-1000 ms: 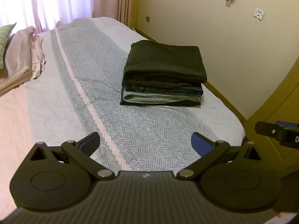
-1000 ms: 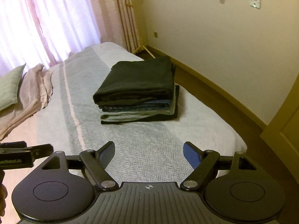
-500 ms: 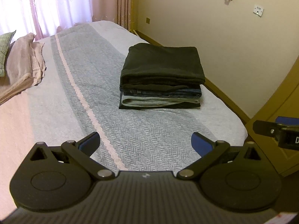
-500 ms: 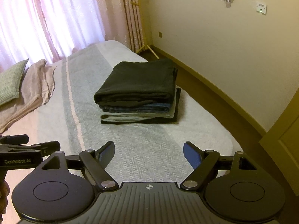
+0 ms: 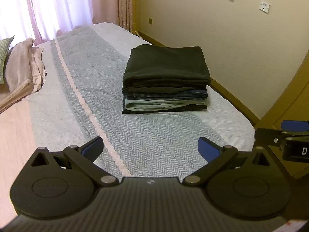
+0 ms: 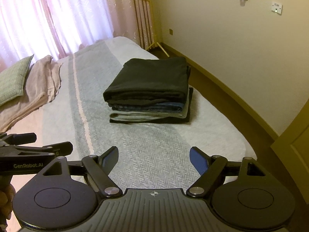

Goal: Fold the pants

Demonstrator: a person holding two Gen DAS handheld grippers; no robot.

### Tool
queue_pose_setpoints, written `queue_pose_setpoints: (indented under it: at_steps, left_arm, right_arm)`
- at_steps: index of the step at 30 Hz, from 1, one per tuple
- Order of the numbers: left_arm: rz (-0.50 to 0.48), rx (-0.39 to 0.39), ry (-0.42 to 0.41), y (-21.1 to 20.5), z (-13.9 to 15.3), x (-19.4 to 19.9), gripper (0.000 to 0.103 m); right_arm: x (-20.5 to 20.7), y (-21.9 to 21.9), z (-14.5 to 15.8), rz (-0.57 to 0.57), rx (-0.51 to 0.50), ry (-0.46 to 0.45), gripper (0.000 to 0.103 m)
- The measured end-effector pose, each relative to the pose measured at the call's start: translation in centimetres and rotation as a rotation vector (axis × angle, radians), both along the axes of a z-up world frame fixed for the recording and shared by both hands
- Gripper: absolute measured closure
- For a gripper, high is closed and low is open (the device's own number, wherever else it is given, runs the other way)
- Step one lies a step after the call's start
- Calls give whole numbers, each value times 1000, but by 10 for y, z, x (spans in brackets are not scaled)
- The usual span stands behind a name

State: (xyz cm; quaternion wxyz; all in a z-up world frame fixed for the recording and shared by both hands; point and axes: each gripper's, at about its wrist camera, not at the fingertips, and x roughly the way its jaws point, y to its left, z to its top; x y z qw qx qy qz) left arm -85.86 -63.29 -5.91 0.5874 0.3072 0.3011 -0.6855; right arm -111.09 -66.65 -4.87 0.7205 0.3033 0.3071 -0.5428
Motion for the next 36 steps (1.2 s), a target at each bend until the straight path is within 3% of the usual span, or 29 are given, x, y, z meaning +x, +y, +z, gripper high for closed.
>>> queue_pose_setpoints:
  at_steps: [36]
  left_arm:
    - [7,-5,-5,-8,2,-4,1]
  right_arm:
    - [1,-9,-8,7,29,10,25]
